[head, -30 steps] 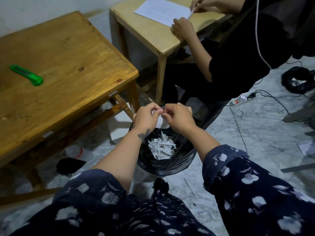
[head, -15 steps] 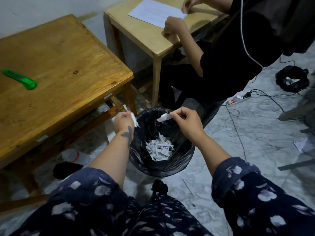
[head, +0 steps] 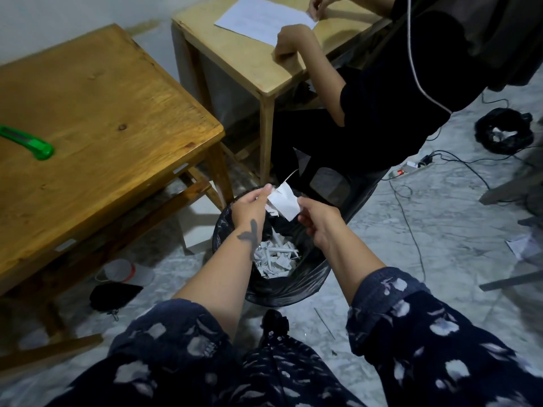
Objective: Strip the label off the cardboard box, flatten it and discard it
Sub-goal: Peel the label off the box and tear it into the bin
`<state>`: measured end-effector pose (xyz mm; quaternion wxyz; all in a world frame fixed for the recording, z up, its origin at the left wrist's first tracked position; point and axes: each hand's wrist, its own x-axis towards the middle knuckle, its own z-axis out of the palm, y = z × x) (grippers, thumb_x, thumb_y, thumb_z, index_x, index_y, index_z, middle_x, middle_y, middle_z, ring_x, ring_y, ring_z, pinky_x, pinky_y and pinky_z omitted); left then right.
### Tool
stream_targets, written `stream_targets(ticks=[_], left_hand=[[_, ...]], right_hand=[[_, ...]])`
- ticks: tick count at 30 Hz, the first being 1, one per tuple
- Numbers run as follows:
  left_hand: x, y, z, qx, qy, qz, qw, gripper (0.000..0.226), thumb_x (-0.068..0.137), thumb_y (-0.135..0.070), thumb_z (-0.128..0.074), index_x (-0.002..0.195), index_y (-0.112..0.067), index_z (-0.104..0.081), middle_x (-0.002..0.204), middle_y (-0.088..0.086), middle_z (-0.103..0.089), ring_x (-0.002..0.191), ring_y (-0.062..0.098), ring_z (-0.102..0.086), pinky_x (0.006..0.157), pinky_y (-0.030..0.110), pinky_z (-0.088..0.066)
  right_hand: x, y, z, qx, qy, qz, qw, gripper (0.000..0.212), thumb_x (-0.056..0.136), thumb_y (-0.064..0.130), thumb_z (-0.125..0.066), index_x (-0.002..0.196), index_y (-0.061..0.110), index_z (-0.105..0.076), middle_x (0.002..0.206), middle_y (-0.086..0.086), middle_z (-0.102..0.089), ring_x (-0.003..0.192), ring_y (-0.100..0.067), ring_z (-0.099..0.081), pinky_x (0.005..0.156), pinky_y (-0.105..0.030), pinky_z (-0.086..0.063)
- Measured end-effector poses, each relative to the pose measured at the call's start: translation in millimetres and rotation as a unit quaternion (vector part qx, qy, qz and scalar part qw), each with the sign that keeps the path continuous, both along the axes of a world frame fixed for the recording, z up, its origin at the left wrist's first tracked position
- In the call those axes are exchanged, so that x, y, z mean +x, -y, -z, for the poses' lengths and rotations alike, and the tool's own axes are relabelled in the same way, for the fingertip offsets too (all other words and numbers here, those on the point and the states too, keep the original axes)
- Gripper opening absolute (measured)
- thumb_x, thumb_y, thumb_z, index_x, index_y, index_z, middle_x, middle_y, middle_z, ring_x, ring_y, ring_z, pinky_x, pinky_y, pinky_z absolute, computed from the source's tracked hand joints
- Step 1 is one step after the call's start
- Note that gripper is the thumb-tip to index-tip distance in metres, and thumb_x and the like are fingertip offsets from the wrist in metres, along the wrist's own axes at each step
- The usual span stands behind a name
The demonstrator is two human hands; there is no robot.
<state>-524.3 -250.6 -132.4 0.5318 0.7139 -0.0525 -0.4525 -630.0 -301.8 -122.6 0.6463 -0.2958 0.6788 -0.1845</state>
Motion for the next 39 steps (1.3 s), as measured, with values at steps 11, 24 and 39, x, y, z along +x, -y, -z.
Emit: stream_targets(ticks=[11, 24, 39], left_hand=[[3, 1, 9, 0.007, 0.042, 0.057, 0.997, 0.012, 0.084, -0.021, -0.07, 0.095, -0.016, -0.07, 0.096, 0.001, -0.069, 0.097, 0.02, -0.062, 0.081, 0.026, -0.043], [3, -2, 42, 0.14, 0.256, 0.312, 0.904, 0.042, 0.098, -0.021, -0.041, 0.134, -0.043, -0.047, 0.143, -0.008, -0.044, 0.134, 0.025, -0.03, 0.113, 0.045, -0.023], [48, -11, 10, 0.143, 0.265, 0.359, 0.884, 0.033, 0.097, -0.026, -0.048, 0.129, -0.028, -0.053, 0.132, 0.004, -0.056, 0.101, 0.021, -0.06, 0.08, 0.029, -0.048]], right_hand=[[4, 4, 8, -0.065, -0.073, -0.009, 0.995, 0.011, 0.082, 0.011, -0.065, 0.086, 0.018, -0.073, 0.075, -0.001, -0.068, 0.064, -0.017, -0.057, 0.048, -0.024, -0.039], [-21, 8, 45, -0.177, -0.18, -0.221, 0.942, 0.025, 0.087, 0.02, -0.062, 0.11, 0.025, -0.07, 0.09, -0.002, -0.072, 0.057, -0.011, -0.054, 0.056, -0.025, -0.041], [18, 13, 17, -0.172, -0.214, -0.455, 0.847, 0.029, 0.09, 0.03, -0.056, 0.118, 0.025, -0.063, 0.119, 0.0, -0.064, 0.102, -0.02, -0.061, 0.077, -0.026, -0.044]])
